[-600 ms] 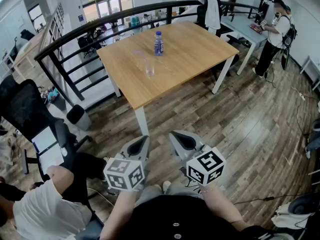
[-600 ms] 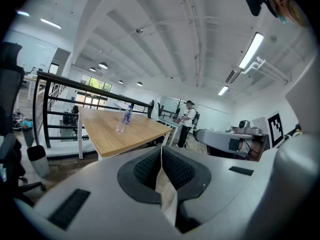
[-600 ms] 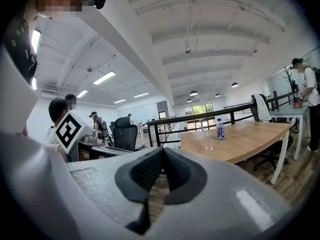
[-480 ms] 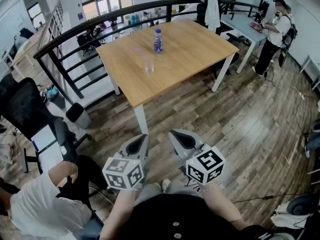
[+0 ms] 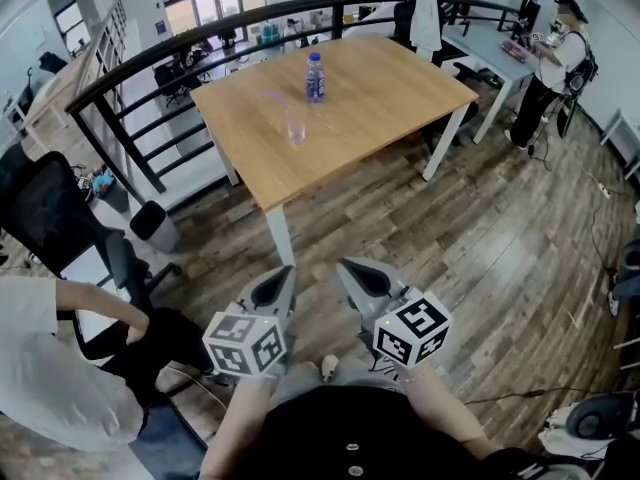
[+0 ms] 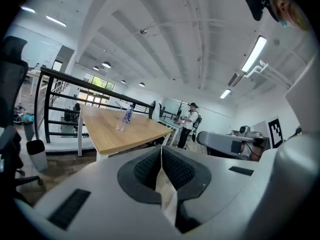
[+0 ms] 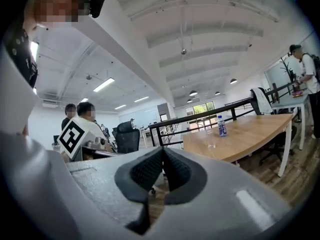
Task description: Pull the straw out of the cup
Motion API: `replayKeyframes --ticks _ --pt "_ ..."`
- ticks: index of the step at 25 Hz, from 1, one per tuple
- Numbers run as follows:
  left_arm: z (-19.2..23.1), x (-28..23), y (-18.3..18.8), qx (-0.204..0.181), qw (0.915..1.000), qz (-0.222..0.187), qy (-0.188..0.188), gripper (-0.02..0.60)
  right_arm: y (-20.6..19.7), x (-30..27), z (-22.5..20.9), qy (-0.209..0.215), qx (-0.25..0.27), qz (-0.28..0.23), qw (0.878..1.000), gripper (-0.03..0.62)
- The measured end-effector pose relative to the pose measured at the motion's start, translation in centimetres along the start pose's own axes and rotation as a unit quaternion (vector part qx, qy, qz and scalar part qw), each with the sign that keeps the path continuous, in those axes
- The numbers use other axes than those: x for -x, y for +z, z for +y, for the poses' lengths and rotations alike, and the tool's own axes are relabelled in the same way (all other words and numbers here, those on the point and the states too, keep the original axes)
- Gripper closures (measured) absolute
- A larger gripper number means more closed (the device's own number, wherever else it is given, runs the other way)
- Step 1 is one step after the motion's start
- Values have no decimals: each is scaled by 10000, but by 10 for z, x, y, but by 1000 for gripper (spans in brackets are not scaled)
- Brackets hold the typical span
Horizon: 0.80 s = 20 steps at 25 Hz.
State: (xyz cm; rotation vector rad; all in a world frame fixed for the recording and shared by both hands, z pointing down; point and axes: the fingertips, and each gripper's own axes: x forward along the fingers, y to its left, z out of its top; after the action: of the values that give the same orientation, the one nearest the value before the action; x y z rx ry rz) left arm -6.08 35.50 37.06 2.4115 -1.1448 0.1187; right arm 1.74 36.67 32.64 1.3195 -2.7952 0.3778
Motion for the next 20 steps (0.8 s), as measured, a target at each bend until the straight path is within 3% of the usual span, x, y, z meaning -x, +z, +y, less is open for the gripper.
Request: replayKeyframes --ticks 9,20 --pt "-8 -24 -11 487 9988 -12 -17 560 -11 13 -29 33 -446 -20 9990 595" --pt "-7 -66 -9 377 9992 146 -77 560 -25 1 -69 -111 -578 142 9982 595"
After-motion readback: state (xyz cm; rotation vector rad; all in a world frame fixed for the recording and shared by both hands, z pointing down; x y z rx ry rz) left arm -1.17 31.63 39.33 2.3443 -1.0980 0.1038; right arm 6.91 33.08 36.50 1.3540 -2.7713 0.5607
